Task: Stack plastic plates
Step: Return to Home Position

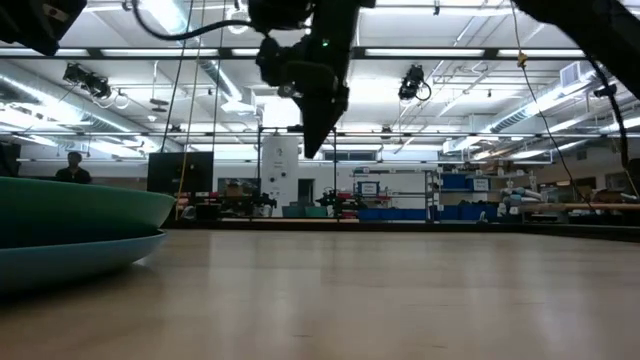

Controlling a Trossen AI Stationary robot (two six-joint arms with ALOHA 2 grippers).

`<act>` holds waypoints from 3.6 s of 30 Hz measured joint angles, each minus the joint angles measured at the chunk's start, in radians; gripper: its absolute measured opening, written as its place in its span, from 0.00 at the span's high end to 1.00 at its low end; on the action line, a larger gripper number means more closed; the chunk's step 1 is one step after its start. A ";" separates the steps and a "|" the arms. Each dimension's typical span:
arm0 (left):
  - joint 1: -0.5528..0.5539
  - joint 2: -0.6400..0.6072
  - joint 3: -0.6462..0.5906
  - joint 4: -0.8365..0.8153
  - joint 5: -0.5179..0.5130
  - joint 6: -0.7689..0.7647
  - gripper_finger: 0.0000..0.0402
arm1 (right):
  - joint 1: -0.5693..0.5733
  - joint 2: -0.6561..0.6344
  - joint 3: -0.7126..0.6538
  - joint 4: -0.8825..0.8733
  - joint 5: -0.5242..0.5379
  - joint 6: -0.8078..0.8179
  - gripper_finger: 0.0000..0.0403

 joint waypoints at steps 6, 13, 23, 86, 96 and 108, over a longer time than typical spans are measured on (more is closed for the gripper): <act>0.038 -0.007 0.000 0.003 -0.019 0.057 0.68 | 0.000 -0.213 -0.326 0.269 -0.014 0.019 0.98; 0.153 -0.007 0.000 0.078 0.043 0.208 0.68 | 0.001 -0.458 -0.664 0.553 -0.018 0.078 0.98; 0.287 -0.031 0.000 0.196 0.171 0.452 0.68 | -0.001 -0.805 -1.124 0.949 -0.056 0.117 0.98; 0.793 -1.021 -0.768 0.726 0.429 0.517 0.68 | -0.545 -0.940 -1.992 2.400 -0.781 0.288 0.98; 0.793 -1.021 -0.769 0.717 0.356 0.550 0.68 | -0.554 -0.793 -2.115 2.667 -0.763 0.373 0.98; 0.790 -1.031 -0.769 0.716 0.421 0.616 0.68 | -0.537 -0.782 -2.117 2.750 -0.717 0.356 0.99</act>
